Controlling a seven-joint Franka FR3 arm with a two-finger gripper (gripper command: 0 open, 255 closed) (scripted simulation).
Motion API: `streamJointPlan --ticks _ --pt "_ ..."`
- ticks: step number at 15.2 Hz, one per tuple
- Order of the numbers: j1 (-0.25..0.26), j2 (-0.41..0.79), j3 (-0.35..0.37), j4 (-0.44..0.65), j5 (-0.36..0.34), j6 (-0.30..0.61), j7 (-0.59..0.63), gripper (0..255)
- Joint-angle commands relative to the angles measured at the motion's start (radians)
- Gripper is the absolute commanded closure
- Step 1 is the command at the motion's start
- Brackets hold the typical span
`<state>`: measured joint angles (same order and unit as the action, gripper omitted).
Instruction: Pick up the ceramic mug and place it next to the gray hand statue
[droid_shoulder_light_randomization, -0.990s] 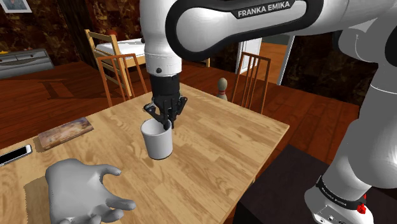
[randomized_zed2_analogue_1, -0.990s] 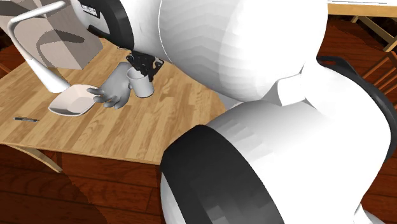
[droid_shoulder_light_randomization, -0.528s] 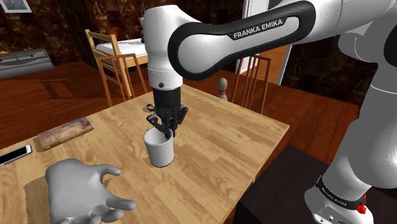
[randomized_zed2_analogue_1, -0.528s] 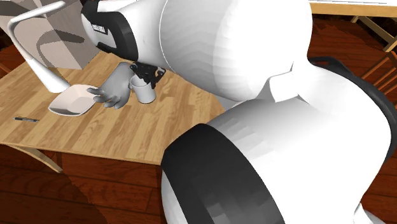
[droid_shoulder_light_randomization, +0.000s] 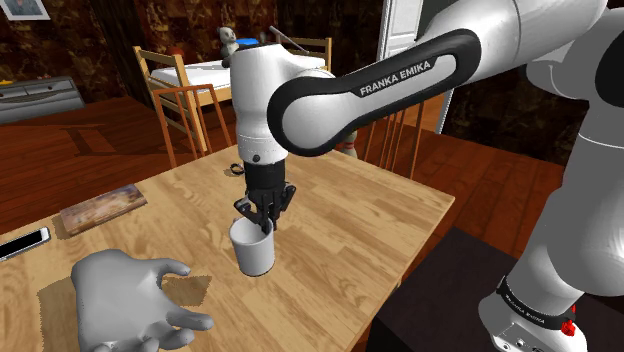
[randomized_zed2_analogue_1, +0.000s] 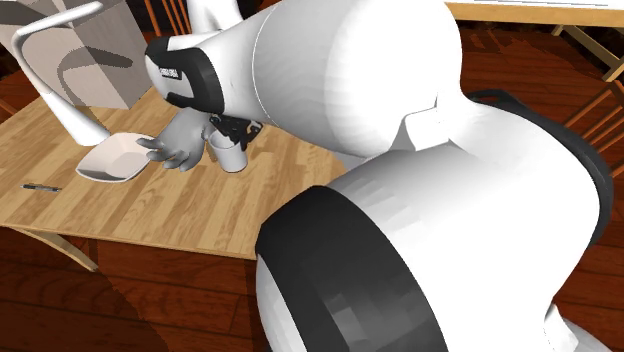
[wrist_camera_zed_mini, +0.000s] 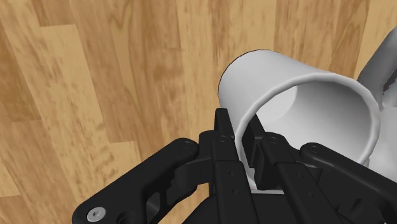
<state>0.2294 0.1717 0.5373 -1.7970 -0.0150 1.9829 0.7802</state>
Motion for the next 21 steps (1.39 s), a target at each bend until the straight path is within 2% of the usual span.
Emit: streamJointPlan --ticks 1,14,21 --pt "0.001 0.006 -0.001 -0.021 -0.003 0.027 0.001 255" --pt "0.011 0.070 -0.011 -0.124 -0.041 0.186 0.018 255" --pt "0.011 0.070 -0.011 -0.124 -0.041 0.186 0.018 255"
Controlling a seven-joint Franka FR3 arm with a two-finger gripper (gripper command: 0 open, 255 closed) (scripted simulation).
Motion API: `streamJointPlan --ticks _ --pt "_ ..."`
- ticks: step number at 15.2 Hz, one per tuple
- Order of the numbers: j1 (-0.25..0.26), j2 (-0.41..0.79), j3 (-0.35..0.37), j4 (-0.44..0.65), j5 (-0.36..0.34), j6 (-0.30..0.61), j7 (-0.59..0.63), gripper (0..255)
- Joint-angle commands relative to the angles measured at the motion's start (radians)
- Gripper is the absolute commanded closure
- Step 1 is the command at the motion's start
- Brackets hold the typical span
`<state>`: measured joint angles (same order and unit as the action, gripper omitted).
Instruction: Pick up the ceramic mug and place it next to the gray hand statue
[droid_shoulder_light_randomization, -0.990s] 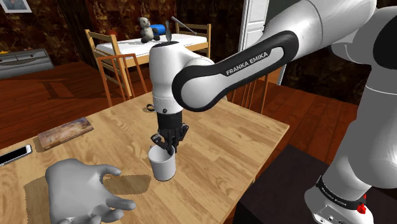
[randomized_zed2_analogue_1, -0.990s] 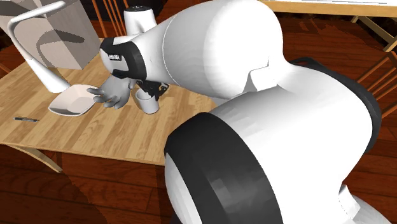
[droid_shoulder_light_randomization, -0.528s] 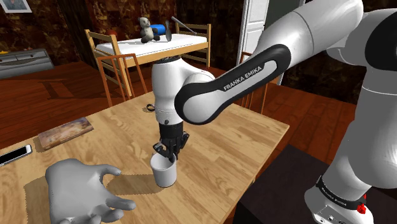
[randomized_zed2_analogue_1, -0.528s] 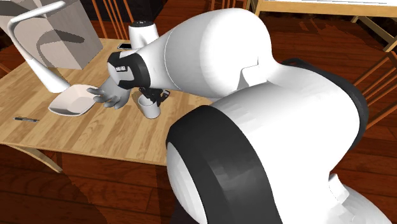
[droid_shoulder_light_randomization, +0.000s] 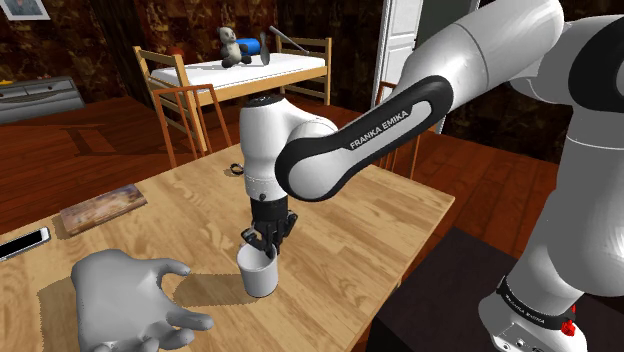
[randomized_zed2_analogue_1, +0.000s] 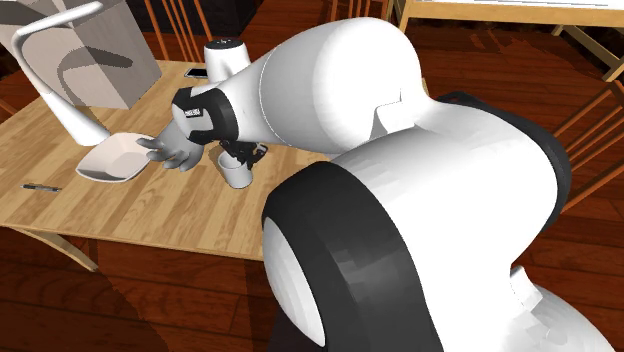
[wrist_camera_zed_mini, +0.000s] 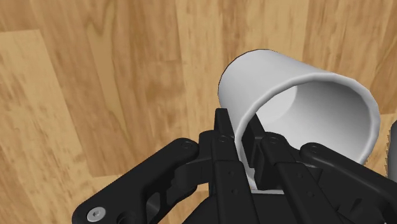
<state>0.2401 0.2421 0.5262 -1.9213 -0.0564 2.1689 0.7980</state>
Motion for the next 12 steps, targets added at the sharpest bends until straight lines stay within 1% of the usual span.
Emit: streamJointPlan --ticks 1,2,7,11,12 --pt "0.000 0.000 0.000 0.000 0.000 0.000 0.000 255" --pt "0.000 0.000 0.000 0.000 0.000 0.000 0.000 0" --pt "0.000 0.000 0.000 0.000 0.000 0.000 0.000 0" --pt "-0.015 -0.057 0.007 0.064 0.034 -0.113 -0.023 0" --pt "-0.015 -0.057 0.007 0.064 0.034 -0.113 -0.023 0"
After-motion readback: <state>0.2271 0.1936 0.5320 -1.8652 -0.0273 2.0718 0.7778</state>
